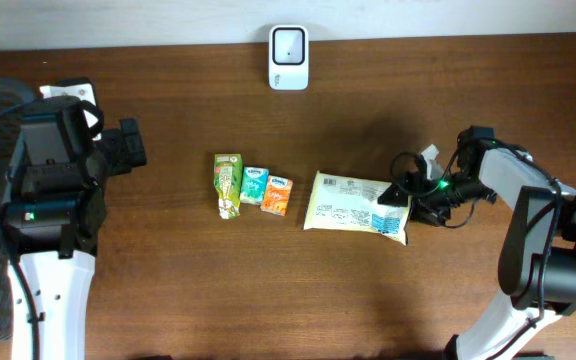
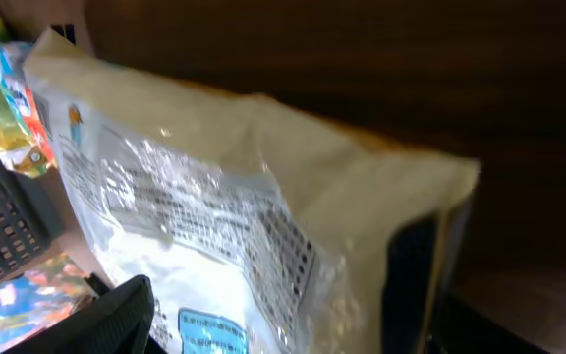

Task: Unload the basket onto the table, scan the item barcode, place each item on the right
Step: 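Reach the right gripper to the wet-wipe pack and grasp its edge, then lift the wet-wipe pack and hold its barcode over the scanner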

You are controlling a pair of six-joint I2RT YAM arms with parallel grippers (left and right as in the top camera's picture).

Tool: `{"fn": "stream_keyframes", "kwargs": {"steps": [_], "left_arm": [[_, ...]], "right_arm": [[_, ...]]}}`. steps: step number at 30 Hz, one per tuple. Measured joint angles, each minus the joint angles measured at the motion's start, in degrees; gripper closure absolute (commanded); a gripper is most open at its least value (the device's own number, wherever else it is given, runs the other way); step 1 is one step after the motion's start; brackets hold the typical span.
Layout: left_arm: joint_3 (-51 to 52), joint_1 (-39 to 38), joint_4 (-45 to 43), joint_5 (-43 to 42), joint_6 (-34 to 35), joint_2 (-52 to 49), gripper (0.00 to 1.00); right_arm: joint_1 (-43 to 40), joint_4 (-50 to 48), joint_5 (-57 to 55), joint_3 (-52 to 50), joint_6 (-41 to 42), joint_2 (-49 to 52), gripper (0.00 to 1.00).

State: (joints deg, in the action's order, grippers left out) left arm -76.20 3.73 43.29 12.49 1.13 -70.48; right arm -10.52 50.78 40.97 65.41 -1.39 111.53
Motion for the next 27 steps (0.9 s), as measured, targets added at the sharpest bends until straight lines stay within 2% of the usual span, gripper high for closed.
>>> {"fn": "stream_keyframes", "kwargs": {"steps": [2,5,6,7,9,10,12,15,16,18,19,20,21,27], "left_arm": [[0.0,0.0,-0.02,0.0,-0.02,0.0,0.01],[0.0,0.0,0.02,0.0,-0.02,0.0,0.01],[0.0,0.0,-0.02,0.0,0.0,0.0,0.01],[0.0,0.0,0.02,0.0,-0.02,0.0,0.01],[0.0,0.0,0.02,0.0,-0.02,0.0,0.01],[0.0,0.0,0.02,0.0,0.0,0.0,0.01],[0.0,0.0,0.02,0.0,-0.02,0.0,0.01],[0.0,0.0,0.02,0.0,-0.02,0.0,0.01],[0.0,0.0,0.02,0.0,0.0,0.0,0.01],[0.0,0.0,0.02,0.0,-0.02,0.0,0.01],[0.0,0.0,0.04,0.0,-0.02,0.0,0.01],[0.0,0.0,0.04,0.0,0.0,0.0,0.01],[0.0,0.0,0.0,0.0,-0.02,0.0,0.01],[0.0,0.0,0.11,0.0,-0.02,0.0,0.01]], "right_arm": [[0.22,-0.42,1.57,-1.11,0.22,0.09,0.28],[0.68,-16.0,12.44,-9.51,2.82,-0.9,0.35],[0.79,-21.42,14.97,-12.09,3.72,-1.11,0.43],[0.81,-26.05,17.92,-14.53,5.03,-1.09,0.57],[0.9,-27.96,17.62,-16.17,6.23,-0.66,0.77],[1.03,-28.11,17.07,-16.68,6.6,-0.37,0.81],[1.03,-28.15,16.83,-16.79,6.95,-0.07,0.88],[1.03,-25.7,16.79,-16.04,7.17,-0.09,0.88],[1.09,-21.68,15.76,-14.91,6.16,-0.79,0.88],[1.2,-12.81,13.31,-11.13,0.98,-3.08,0.88],[1.2,-6.23,12.22,-7.72,-5.55,-5.95,0.88],[1.2,-2.91,12.44,-5.16,-10.1,-7.78,0.94],[1.2,2.43,13.11,-1.42,-17.31,-10.25,0.96],[1.2,14.27,19.52,8.5,-40.02,-13.84,0.96]]}}
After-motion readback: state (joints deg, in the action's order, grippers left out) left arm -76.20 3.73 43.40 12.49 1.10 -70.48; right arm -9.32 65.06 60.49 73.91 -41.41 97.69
